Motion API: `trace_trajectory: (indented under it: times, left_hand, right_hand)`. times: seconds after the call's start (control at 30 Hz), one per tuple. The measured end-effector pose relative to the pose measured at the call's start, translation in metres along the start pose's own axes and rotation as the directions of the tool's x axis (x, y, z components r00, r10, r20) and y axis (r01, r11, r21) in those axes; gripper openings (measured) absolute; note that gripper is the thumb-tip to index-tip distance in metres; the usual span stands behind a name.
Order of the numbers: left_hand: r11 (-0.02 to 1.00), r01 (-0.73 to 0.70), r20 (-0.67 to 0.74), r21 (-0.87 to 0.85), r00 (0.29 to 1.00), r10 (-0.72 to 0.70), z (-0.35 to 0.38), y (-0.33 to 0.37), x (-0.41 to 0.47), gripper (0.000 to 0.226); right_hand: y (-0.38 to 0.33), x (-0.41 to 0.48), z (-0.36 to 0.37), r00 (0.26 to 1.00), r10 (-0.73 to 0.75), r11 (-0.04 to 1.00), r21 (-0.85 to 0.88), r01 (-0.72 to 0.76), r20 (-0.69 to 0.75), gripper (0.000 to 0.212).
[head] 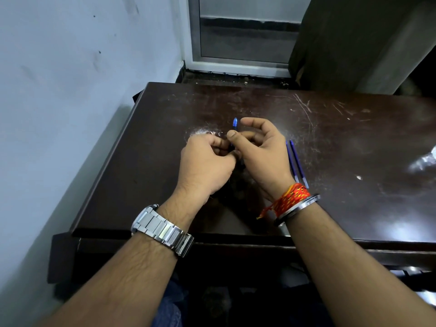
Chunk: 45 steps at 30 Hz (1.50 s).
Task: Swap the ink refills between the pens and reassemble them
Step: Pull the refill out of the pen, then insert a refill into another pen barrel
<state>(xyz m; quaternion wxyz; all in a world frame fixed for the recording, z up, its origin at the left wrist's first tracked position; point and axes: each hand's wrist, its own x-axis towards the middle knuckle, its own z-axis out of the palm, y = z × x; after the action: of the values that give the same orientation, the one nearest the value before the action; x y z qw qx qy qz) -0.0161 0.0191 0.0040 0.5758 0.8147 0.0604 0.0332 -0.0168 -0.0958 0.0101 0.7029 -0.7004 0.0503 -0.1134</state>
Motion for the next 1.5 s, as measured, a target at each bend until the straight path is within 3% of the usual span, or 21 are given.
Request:
trace_trajectory:
  times: [0.23,0.47,0.6,0.7,0.83,1.03,1.33,1.5]
  left_hand:
    - [0.998,0.018,0.044,0.052,0.999,-0.020,0.004,0.000,-0.001,0.018]
    - [0.994,0.034,0.079,0.100,0.996,-0.042,0.003,-0.002,0.001,0.022]
    - [0.996,0.056,0.028,0.065,0.998,-0.058,-0.001,-0.003,0.005,0.019]
    - [0.997,0.069,0.004,0.035,0.998,-0.069,-0.002,-0.002,0.004,0.018]
    - [0.997,0.075,-0.009,0.035,0.997,-0.075,-0.004,0.000,0.003,0.019]
    - [0.996,0.084,0.005,0.032,0.996,-0.084,-0.005,0.001,0.002,0.020]
    - [0.995,0.093,0.008,0.040,0.996,-0.094,-0.004,0.002,0.001,0.019]
    - [0.995,0.090,0.008,0.033,0.996,-0.091,-0.003,0.001,0.002,0.021]
  right_hand:
    - [-0.007,0.008,-0.006,0.991,0.011,0.988,0.156,0.010,-0.134,0.017]
    - [-0.015,0.012,-0.014,0.949,-0.063,0.981,0.154,0.116,-0.310,0.013]
    - [-0.006,0.016,-0.020,0.959,-0.045,0.995,-0.096,0.019,-0.278,0.009]
    - [0.004,0.015,-0.022,0.976,0.070,0.916,-0.375,-0.144,-0.206,0.003]
    - [0.006,0.011,-0.021,0.977,0.138,0.804,-0.558,-0.205,-0.159,0.009]
    - [0.005,0.011,-0.022,0.967,0.209,0.762,-0.596,-0.254,-0.146,0.014]
    - [0.007,0.011,-0.020,0.974,0.177,0.752,-0.620,-0.224,-0.139,0.017]
    - [0.005,0.009,-0.018,0.985,-0.005,0.788,-0.607,-0.101,-0.171,0.019]
